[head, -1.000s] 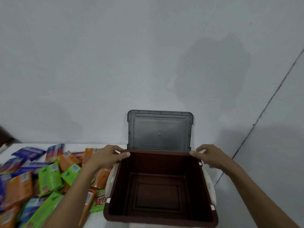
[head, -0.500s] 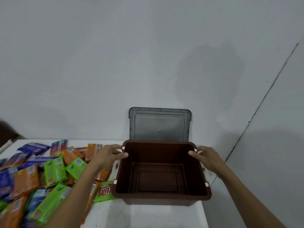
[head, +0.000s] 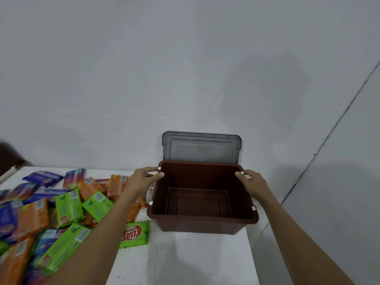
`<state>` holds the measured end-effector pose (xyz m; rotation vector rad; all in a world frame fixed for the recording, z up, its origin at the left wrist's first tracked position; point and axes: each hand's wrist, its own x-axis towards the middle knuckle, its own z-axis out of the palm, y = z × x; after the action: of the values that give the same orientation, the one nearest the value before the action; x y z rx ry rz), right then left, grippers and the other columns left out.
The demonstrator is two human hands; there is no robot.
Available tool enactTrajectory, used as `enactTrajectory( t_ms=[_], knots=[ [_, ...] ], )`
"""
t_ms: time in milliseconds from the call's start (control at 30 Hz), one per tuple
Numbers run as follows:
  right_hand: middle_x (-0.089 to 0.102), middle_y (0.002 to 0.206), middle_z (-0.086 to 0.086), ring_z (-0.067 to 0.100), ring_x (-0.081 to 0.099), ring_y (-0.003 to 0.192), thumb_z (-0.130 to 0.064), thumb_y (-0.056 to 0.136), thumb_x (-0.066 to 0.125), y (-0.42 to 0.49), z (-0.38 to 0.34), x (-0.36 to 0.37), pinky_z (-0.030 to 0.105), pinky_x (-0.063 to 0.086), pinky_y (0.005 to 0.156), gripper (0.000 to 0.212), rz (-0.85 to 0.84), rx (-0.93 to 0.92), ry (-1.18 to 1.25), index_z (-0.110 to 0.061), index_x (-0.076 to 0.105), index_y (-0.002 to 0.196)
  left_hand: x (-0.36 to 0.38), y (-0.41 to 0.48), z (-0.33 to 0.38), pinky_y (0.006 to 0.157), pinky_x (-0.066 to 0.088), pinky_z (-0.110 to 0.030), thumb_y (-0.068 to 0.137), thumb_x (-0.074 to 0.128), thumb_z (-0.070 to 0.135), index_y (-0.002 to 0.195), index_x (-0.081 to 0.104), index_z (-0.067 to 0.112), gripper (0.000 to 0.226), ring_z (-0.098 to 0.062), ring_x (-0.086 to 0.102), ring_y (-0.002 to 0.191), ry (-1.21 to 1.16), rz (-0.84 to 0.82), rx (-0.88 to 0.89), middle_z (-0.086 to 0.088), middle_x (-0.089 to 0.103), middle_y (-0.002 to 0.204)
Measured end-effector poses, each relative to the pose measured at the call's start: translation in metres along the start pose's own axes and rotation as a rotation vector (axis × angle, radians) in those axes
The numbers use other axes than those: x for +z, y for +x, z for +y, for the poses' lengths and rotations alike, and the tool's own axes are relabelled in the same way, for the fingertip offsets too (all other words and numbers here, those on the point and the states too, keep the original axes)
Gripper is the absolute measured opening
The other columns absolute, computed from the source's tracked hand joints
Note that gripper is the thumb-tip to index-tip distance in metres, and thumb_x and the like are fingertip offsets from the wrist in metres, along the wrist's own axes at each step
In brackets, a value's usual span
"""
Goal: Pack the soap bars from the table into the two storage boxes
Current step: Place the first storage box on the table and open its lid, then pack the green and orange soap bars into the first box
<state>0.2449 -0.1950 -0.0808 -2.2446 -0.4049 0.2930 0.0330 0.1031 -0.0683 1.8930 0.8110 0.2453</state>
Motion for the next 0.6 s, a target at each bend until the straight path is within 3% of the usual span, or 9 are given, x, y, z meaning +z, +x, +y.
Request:
enactTrajectory(
  t_ms=[133, 200, 267, 367, 433, 533, 600],
  knots=[
    [0.052, 0.139, 0.018, 0.039, 0.049, 0.125, -0.060, 0.095, 0.043, -0.014, -0.012, 0.000, 0.045, 0.042, 0.098, 0.066, 0.048, 0.046, -0.258, -0.013, 0.045, 0.142, 0.001, -0.009, -0.005, 0.099, 0.046, -0.043, 0.079, 0.058, 0.072, 0.125, 0.064, 0.027, 0.065, -0.019, 0.058, 0.111, 0.064, 0.022, 0.061, -0.002, 0.063, 0.130],
    [0.048, 0.139, 0.021, 0.043, 0.043, 0.126, -0.062, 0.096, 0.036, -0.026, -0.024, 0.003, 0.050, 0.041, 0.099, 0.068, 0.145, -0.046, -0.434, -0.015, 0.042, 0.144, -0.002, -0.017, -0.009, 0.089, 0.049, -0.037, 0.091, 0.049, 0.062, 0.127, 0.062, 0.021, 0.056, -0.017, 0.061, 0.100, 0.025, 0.058, 0.087, -0.003, 0.065, 0.124],
    [0.049, 0.137, 0.020, 0.042, 0.041, 0.125, -0.059, 0.097, 0.038, -0.039, -0.040, 0.011, 0.050, 0.040, 0.099, 0.063, 0.191, -0.207, -0.487, -0.014, 0.047, 0.140, -0.011, -0.024, -0.020, 0.078, 0.056, -0.039, 0.094, 0.046, 0.058, 0.118, 0.064, 0.019, 0.049, -0.017, 0.067, 0.090, -0.021, 0.073, 0.069, -0.004, 0.070, 0.105],
    [0.054, 0.132, 0.015, 0.036, 0.044, 0.123, -0.060, 0.094, 0.037, -0.057, -0.070, 0.029, 0.045, 0.037, 0.104, 0.063, 0.119, -0.371, -0.445, -0.015, 0.056, 0.134, -0.034, -0.035, -0.039, 0.071, 0.059, -0.048, 0.092, 0.046, 0.063, 0.091, 0.067, 0.008, 0.059, -0.025, 0.069, 0.079, 0.053, 0.061, 0.091, -0.011, 0.071, 0.088],
    [0.055, 0.131, 0.010, 0.032, 0.044, 0.123, -0.061, 0.095, 0.037, -0.071, -0.093, 0.043, 0.041, 0.035, 0.106, 0.062, 0.039, -0.432, -0.411, -0.017, 0.057, 0.133, -0.051, -0.045, -0.049, 0.071, 0.056, -0.048, 0.093, 0.045, 0.060, 0.093, 0.066, 0.001, 0.062, -0.022, 0.070, 0.074, 0.126, 0.054, 0.134, -0.014, 0.071, 0.086],
    [0.053, 0.135, 0.003, 0.025, 0.041, 0.128, -0.061, 0.095, 0.038, -0.092, -0.122, 0.072, 0.039, 0.036, 0.108, 0.061, -0.096, -0.495, -0.377, -0.021, 0.054, 0.137, -0.077, -0.059, -0.064, 0.070, 0.056, -0.044, 0.096, 0.045, 0.050, 0.093, 0.069, 0.012, 0.044, -0.010, 0.066, 0.072, 0.190, 0.052, 0.209, -0.001, 0.069, 0.078],
    [0.052, 0.135, 0.000, 0.024, 0.041, 0.127, -0.062, 0.094, 0.040, -0.106, -0.140, 0.094, 0.040, 0.038, 0.107, 0.060, -0.143, -0.547, -0.378, -0.021, 0.054, 0.137, -0.095, -0.067, -0.076, 0.070, 0.056, -0.031, 0.097, 0.049, 0.045, 0.100, 0.070, 0.023, 0.030, -0.002, 0.064, 0.072, 0.225, 0.032, 0.247, 0.009, 0.069, 0.087]
  ],
)
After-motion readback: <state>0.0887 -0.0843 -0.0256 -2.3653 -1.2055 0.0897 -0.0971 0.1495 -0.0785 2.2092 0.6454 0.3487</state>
